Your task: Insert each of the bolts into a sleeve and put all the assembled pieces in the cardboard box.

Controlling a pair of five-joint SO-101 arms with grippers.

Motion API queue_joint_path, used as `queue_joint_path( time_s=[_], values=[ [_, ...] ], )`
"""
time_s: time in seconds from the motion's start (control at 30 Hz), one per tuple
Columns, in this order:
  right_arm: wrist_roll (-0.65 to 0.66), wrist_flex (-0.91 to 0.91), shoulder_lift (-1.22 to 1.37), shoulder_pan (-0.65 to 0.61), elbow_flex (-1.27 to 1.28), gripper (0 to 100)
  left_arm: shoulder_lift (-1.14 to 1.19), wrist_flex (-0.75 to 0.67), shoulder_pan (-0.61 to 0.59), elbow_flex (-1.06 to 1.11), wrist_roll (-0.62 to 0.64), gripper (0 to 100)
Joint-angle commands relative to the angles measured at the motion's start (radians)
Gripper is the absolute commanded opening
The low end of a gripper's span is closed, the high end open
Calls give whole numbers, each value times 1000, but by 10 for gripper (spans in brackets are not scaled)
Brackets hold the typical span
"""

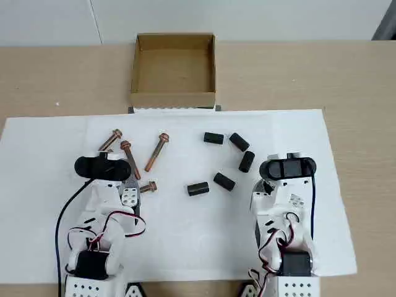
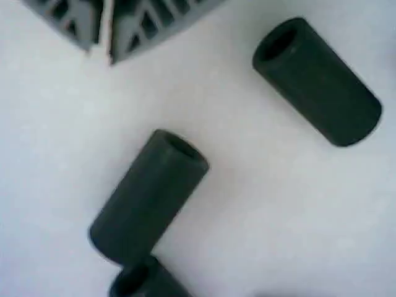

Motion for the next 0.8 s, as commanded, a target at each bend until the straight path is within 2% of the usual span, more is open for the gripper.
queue_joint_path(
  time_s=[0.0, 0.7, 0.77],
  values=[
    [8, 4, -24, 5, 11, 3, -9, 0, -5, -4, -5, 6],
    [8, 4, -24, 5, 11, 3, -9, 2, 3, -4, -5, 6],
    [8, 4, -24, 5, 11, 3, -9, 0, 43, -4, -8, 7]
  ],
)
